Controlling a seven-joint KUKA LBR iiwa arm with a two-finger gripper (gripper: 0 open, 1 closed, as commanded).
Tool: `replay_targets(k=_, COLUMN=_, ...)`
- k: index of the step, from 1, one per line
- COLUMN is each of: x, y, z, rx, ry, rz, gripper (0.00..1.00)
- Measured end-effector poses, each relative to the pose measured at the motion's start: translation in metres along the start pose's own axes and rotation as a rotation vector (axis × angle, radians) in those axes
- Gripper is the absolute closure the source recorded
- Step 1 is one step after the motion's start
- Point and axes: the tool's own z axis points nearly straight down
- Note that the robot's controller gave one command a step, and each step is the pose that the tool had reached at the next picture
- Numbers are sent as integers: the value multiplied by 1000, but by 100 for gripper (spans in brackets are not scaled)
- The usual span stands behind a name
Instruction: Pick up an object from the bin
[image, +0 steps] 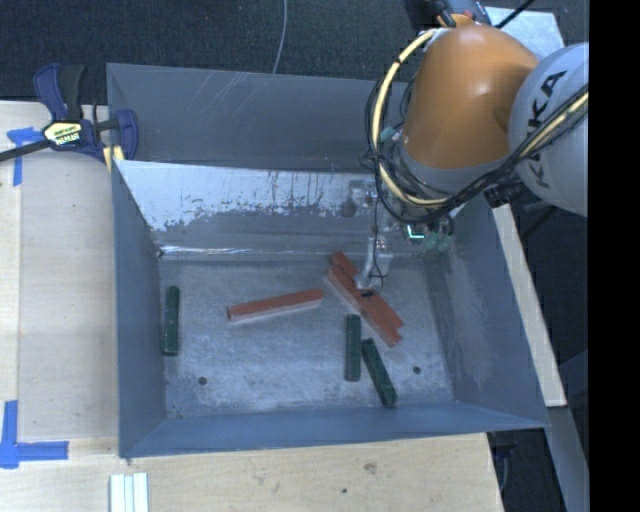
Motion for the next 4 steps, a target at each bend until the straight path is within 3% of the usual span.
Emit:
replay_targets(k=1, x=-1, y=0, z=-5, rx=0, ry=-9, rz=1, gripper=0)
replay_targets(k=2, x=19, y=53, z=63, rx=-1, ry=-12, rz=13, gripper=0)
replay_targets(k=3, x=26, y=76, z=102, rx=-2, ry=-2, rz=15, gripper=0)
replay_targets(k=4, x=4, y=58, z=83, rx=0, ry=-8, rz=-35, gripper=0)
